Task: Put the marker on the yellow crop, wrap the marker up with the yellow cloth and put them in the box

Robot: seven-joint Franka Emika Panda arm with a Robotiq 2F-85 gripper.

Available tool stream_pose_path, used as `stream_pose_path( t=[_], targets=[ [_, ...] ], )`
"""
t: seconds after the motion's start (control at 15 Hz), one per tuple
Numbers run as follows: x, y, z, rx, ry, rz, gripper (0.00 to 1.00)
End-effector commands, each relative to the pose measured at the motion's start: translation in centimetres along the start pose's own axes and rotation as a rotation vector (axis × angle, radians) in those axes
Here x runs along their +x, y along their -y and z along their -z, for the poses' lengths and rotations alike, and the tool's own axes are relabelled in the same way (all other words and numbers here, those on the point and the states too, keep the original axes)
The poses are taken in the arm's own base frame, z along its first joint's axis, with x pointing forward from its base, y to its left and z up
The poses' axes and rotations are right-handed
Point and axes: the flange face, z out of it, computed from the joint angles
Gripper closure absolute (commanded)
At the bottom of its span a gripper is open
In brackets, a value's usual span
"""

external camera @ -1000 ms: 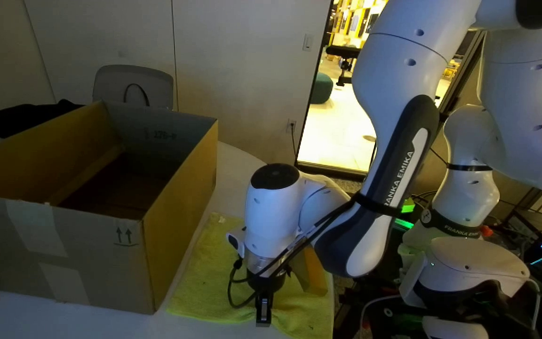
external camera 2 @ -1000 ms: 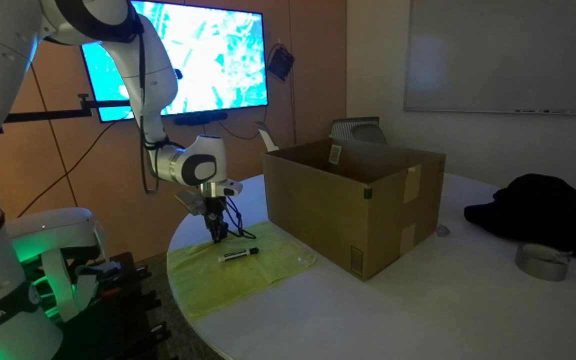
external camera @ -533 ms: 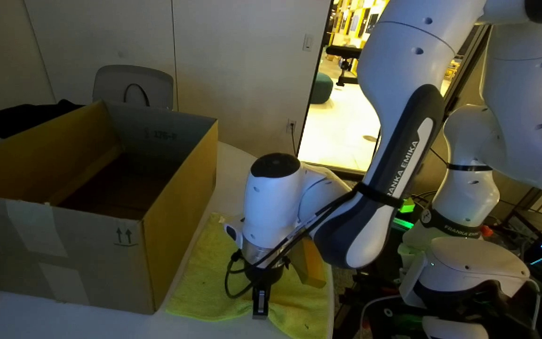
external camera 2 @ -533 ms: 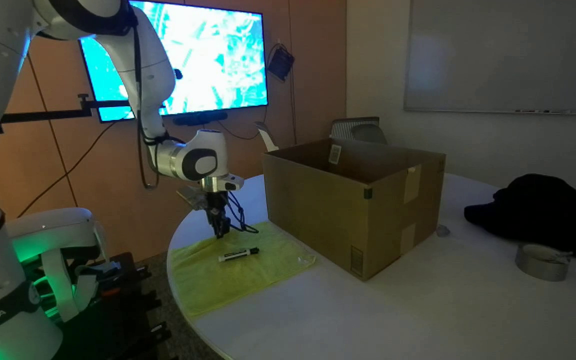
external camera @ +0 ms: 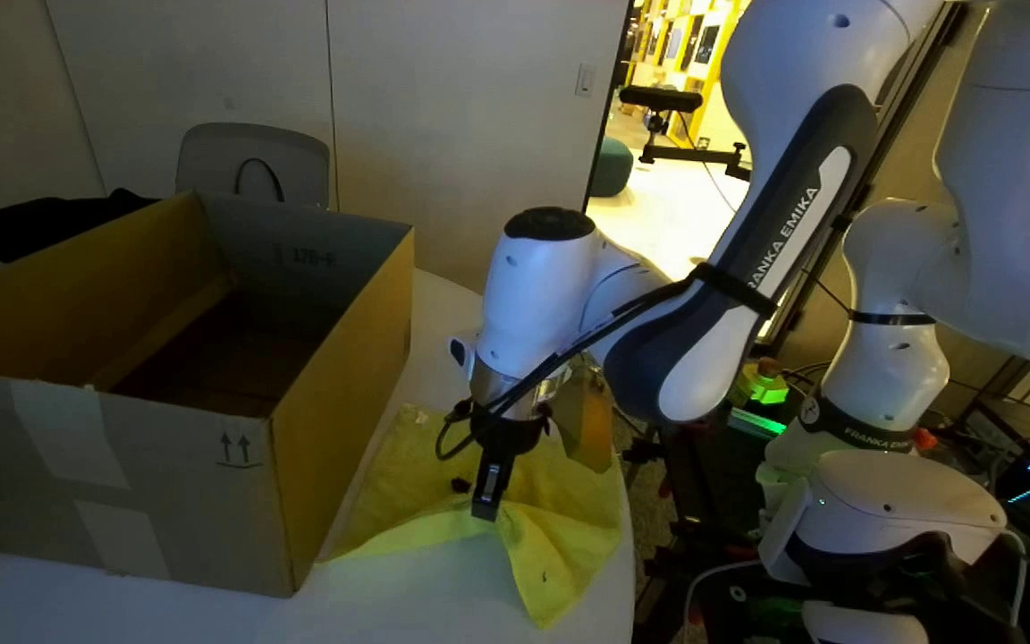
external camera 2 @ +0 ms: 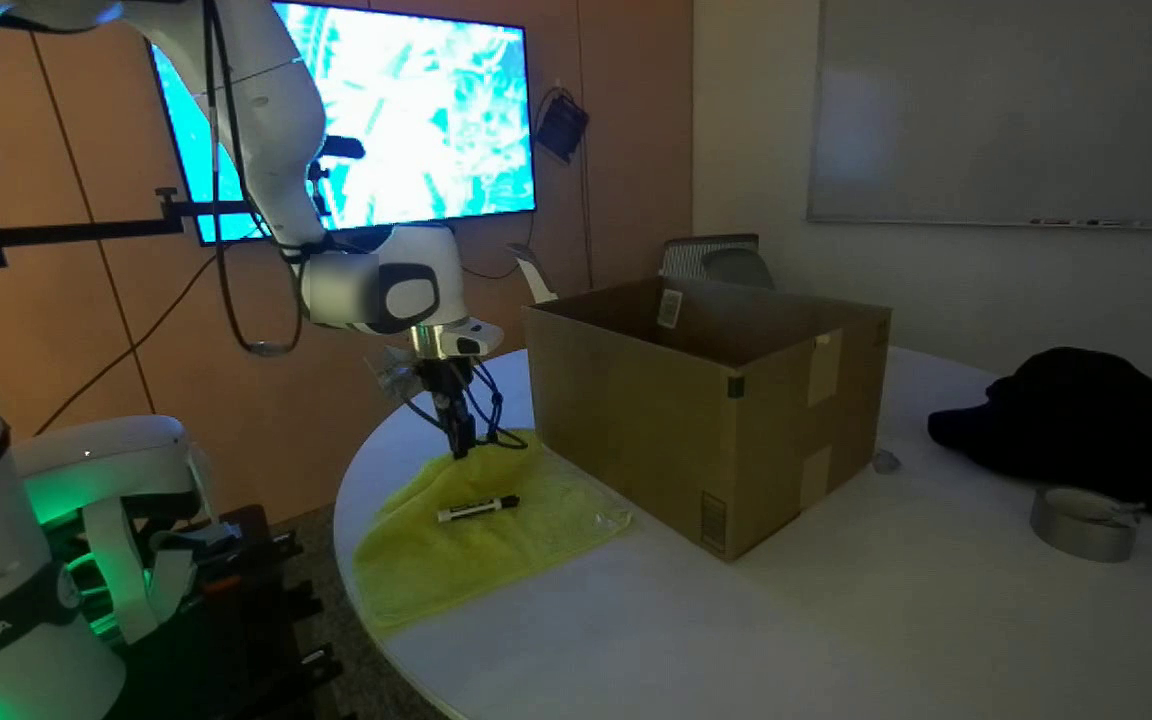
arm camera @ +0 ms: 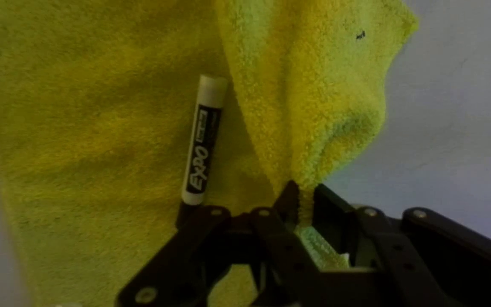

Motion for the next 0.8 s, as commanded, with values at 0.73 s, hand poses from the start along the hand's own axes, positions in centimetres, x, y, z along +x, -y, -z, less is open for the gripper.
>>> stream_pose_path(
  t=[0.73],
  targets=[
    [-2.6,-12.5,-1.8,-0.017,0.077,-0.518,0.62]
  ],
)
